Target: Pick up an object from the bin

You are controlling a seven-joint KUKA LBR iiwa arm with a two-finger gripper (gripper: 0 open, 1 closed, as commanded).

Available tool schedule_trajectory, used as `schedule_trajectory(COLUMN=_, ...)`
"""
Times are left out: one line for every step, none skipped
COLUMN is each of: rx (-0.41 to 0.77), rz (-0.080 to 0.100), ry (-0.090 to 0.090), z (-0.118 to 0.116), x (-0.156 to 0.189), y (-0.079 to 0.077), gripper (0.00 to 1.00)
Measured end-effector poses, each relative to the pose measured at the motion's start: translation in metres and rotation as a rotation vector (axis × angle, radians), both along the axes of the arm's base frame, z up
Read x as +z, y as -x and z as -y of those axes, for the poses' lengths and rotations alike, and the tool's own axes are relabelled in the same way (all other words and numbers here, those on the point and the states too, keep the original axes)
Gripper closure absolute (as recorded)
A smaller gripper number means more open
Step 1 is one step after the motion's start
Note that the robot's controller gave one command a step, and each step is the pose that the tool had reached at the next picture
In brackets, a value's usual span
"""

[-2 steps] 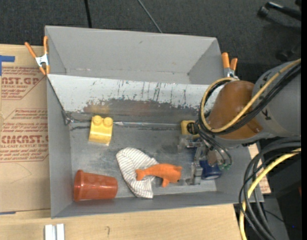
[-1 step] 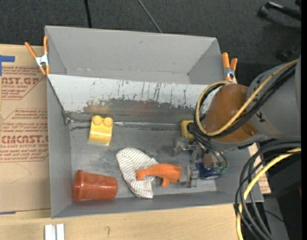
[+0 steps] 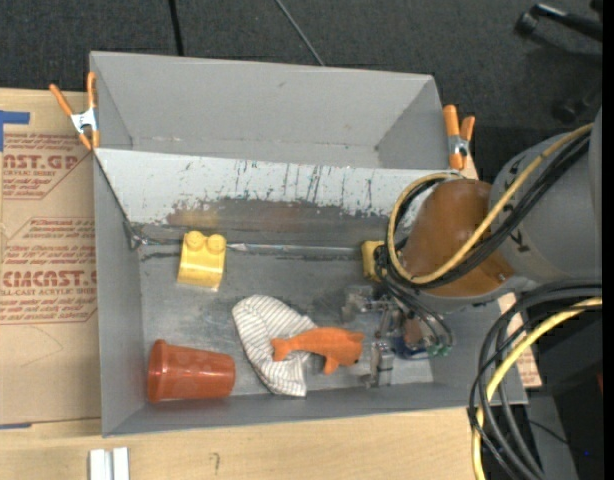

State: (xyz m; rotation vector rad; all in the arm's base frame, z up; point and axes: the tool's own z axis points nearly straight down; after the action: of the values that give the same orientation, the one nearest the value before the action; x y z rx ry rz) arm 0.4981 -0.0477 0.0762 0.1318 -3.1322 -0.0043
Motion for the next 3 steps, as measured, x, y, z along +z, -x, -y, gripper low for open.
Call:
schedule_trajectory(rx=0.227, rz=0.008, ry=0.002, z=-0.006, x=0.003, y=-0.004, gripper=0.00)
schedule_trajectory(rx=-0.111, rz=0.006, ry=0.002, z=-0.026, x=-0.007, y=0.010, gripper=1.00)
schedule_trajectory(rx=-0.111, rz=0.006, ry=0.002, z=-0.026, x=-0.007, y=0.010, gripper=1.00)
